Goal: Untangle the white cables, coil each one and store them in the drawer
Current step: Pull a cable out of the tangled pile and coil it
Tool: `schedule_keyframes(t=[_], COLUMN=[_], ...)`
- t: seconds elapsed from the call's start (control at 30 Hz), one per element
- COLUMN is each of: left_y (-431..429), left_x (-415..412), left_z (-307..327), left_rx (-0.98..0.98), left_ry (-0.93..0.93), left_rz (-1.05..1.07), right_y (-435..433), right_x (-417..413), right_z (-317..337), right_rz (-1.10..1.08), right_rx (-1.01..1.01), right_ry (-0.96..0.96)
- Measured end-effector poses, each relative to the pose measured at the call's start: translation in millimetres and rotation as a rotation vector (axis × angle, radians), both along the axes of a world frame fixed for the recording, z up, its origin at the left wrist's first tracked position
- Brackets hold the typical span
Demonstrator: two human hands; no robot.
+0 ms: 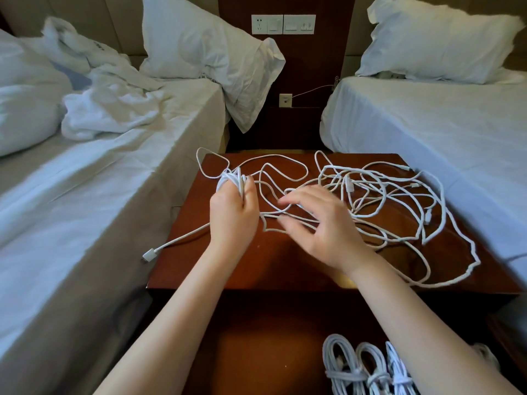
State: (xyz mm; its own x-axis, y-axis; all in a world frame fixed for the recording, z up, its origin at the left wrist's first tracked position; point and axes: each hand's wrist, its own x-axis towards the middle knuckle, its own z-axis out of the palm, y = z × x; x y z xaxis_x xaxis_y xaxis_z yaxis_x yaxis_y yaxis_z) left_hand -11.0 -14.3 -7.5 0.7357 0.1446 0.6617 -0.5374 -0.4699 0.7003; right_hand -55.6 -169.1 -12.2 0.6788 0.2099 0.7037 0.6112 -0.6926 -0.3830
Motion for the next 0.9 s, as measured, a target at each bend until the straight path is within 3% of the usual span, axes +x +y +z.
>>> schedule_keyframes(t=[0.1, 0.2, 0.43, 0.57, 0.67, 0.8, 0.9], left_y=[-3.8, -3.2, 23.4, 31.9, 35.9, 38.5, 32.6], left_x=[0.5, -0.3, 5.0, 0.3, -4.5, -10.6, -18.3], left_z=[-1.8, -4.6, 10.0, 17.2, 23.6, 32.1, 37.0], left_rx=[-0.003, -0.057, -0.494, -0.363, -0.272, -0.150, -0.137], left_ry=[0.037, 0.120, 0.414, 0.547, 0.588, 0.630, 0.661], left_rz=[0.009, -0.043, -0.273, -0.385, -0.456, -0.595, -0.734], right_y=[8.3, 8.2, -12.1, -8.7, -4.3, 1.2, 6.4], right_x=[6.4, 9.2, 9.3, 2.7, -2.4, 1.2, 5.6], right_z=[-12.7, -19.1, -20.5, -10.4, 2.0, 7.5, -1.2], right_rz=[0.066, 0.080, -0.255, -0.277, -0.161, -0.213, -0.201], right_rx=[-0.143, -0.141, -0.274, -0.024, 0.164, -0.063, -0.179], right_ry=[0.079, 0.115, 0.069, 0.098, 0.038, -0.115, -0.069])
